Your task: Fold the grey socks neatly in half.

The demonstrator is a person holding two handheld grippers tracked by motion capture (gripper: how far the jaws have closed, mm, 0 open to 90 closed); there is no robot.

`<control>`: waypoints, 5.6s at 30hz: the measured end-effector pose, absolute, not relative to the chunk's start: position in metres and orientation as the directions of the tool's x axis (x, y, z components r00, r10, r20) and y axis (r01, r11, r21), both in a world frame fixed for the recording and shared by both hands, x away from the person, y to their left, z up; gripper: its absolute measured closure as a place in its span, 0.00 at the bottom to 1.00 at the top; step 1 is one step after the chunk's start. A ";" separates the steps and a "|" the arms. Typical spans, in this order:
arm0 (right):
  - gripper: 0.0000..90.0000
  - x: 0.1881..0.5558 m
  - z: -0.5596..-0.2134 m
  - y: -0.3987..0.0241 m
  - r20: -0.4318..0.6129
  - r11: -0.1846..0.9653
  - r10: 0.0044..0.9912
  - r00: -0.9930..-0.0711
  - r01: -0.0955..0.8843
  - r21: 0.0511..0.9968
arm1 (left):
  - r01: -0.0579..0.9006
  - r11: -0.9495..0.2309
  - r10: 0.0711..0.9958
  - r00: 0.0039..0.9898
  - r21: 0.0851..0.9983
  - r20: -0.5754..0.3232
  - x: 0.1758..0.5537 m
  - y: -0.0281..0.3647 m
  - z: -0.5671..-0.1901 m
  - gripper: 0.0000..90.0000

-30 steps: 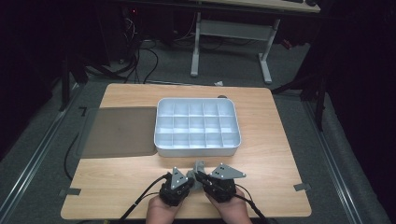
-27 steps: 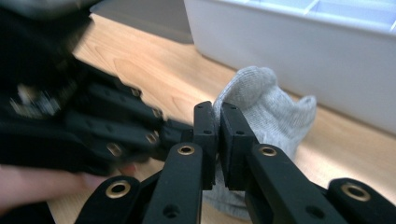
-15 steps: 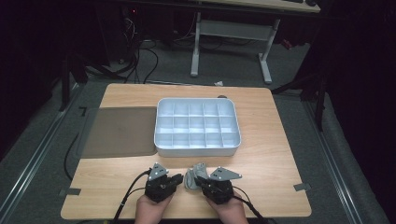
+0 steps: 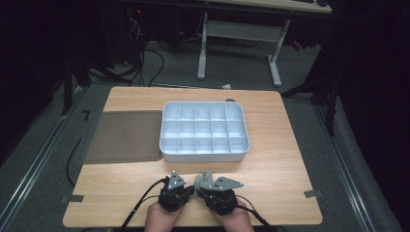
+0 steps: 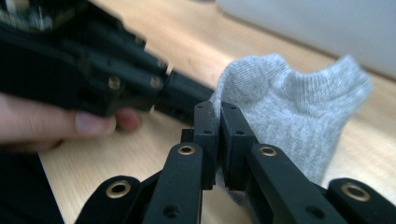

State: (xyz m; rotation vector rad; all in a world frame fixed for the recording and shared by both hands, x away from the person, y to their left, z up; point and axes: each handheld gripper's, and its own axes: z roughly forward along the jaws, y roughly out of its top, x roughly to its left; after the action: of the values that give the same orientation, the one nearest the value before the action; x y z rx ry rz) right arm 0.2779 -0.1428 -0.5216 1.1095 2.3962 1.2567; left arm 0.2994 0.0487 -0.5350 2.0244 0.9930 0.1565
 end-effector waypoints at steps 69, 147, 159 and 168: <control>0.88 0.279 -0.523 -0.173 0.106 0.330 0.758 -0.644 0.518 0.789 | 0.480 -0.375 0.696 0.711 0.793 -0.101 0.285 0.024 -0.529 1.00; 1.00 0.289 -0.532 -0.180 0.117 0.319 0.812 -0.572 0.602 0.732 | 0.457 -0.399 0.696 0.715 0.795 -0.062 0.283 0.015 -0.531 1.00; 1.00 0.276 -0.515 -0.170 0.099 0.318 0.758 -0.645 0.497 0.808 | 0.455 -0.405 0.695 0.717 0.793 -0.056 0.283 0.014 -0.531 1.00; 1.00 0.278 -0.519 -0.172 0.098 0.311 0.771 -0.629 0.508 0.803 | 0.461 -0.379 0.695 0.714 0.802 -0.082 0.284 0.018 -0.529 0.96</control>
State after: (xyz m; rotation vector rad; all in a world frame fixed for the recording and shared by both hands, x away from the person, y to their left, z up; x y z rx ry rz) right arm 0.2779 -0.1721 -0.5193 1.1531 2.2782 1.2241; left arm 0.2838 0.0177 -0.5292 2.0430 0.8799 0.3381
